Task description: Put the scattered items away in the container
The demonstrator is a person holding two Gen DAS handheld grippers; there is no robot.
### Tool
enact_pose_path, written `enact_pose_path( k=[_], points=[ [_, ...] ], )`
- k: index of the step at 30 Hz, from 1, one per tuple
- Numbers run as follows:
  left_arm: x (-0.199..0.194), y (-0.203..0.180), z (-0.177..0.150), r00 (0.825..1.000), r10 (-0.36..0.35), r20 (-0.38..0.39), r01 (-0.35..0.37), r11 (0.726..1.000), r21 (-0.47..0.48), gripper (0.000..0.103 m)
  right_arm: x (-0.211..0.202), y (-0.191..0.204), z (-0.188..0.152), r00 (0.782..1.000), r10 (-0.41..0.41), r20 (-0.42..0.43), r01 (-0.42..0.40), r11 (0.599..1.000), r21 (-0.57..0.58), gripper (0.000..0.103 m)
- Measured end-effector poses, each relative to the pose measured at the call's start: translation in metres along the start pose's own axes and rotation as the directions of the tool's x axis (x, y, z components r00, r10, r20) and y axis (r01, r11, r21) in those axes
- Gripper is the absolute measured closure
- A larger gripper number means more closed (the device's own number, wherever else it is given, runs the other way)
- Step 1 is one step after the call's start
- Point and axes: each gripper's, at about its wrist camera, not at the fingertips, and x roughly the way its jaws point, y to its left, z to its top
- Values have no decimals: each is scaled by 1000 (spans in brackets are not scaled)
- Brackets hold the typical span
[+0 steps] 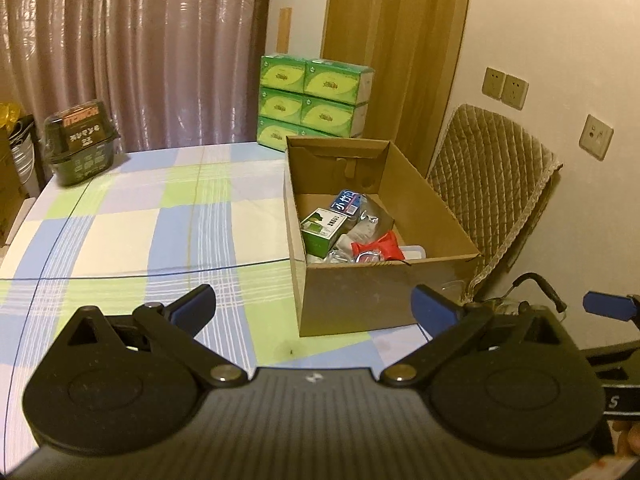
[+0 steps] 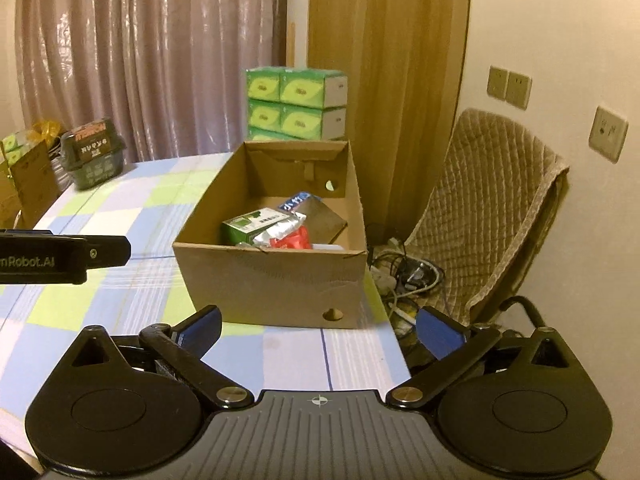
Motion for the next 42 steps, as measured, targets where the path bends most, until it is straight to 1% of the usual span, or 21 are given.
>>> enact_pose_path(
  k=[3,5,8,14,24,42],
  points=[
    [-13,1,-1,1000,-5,2,5,1000,-20,1,-11,4,-1,1000,1,6,-1,1000,1,2],
    [-21,1,-3,1000,-1,5,1,1000,-28,1,-18,6,-2,1000,19,3,-19,1000,12,2],
    [-32,0,-6,1000,5,5,-4,999,-32,1,-28,8,-2,999,45,2,-45,998,32,2],
    [-47,1,-10,1000,18,5,-18,999,-28,1,-41,13,2,998,54,12,-55,998,29,2],
    [-48,5,-18,999,43,-9,-43,999,-17,1,-42,13,2,999,53,7,-54,998,32,2],
    [-43,2,-18,999,40,-15,-40,999,-2,1,-40,10,2,999,37,5,-37,999,17,2]
  ],
)
